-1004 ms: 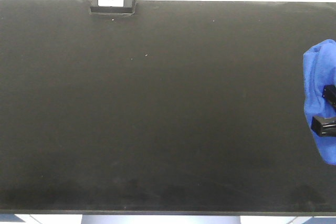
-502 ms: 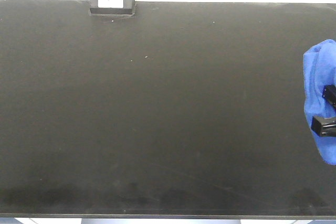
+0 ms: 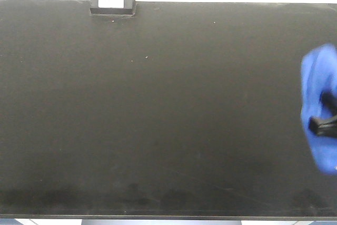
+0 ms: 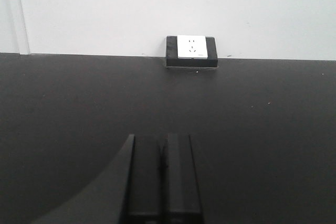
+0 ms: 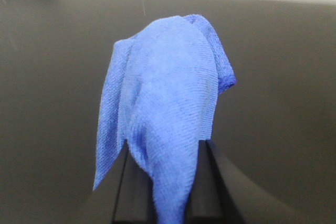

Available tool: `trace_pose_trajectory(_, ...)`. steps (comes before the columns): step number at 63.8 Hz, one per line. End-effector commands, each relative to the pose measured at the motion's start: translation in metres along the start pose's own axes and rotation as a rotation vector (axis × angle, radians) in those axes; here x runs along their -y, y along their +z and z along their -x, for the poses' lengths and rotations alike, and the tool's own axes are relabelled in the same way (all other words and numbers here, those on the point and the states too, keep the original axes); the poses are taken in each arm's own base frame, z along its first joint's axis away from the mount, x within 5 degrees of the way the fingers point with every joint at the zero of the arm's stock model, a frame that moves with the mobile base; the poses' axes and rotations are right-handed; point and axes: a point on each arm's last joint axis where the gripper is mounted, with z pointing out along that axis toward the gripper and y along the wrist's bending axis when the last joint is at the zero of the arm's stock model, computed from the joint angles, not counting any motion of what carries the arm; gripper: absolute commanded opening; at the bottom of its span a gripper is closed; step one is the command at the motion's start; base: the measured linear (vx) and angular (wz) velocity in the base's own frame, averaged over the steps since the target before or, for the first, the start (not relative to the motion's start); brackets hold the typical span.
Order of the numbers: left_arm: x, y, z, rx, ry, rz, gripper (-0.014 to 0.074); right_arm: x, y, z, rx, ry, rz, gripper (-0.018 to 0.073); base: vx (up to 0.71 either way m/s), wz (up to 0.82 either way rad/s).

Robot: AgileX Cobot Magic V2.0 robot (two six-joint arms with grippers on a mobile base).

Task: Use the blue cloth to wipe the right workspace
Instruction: 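Lower the held cloth onto the black countertop with the right gripper, then drag the cloth back and forth across the countertop with the right gripper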

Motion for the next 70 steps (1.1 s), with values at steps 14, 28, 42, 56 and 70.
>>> trace_pose_trajectory(14,0.001,0.0,-0.002,0.067,-0.007,-0.019,-0.0006,-0.005,0.051,0.004,-0.105,-0.079,-0.002,-0.0004,0.0,0.0)
trace_pose_trajectory(28,0.001,0.0,-0.002,0.067,-0.007,-0.019,-0.0006,-0.013,0.092,-0.007,-0.179,-0.041,0.045,-0.0003,0.0,0.0)
trace_pose_trajectory(42,0.001,0.0,-0.002,0.067,-0.007,-0.019,-0.0006,-0.038,0.127,-0.023,-0.217,-0.048,0.145,-0.0003,0.0,0.0)
trace_pose_trajectory(56,0.001,0.0,-0.002,0.067,-0.007,-0.019,-0.0006,-0.114,0.132,-0.029,-0.177,-0.004,0.382,-0.0002,0.0,0.0)
trace_pose_trajectory(70,0.001,0.0,-0.002,0.067,-0.007,-0.019,-0.0006,-0.189,0.13,-0.037,-0.221,-0.09,0.55,-0.0001,0.0,0.0)
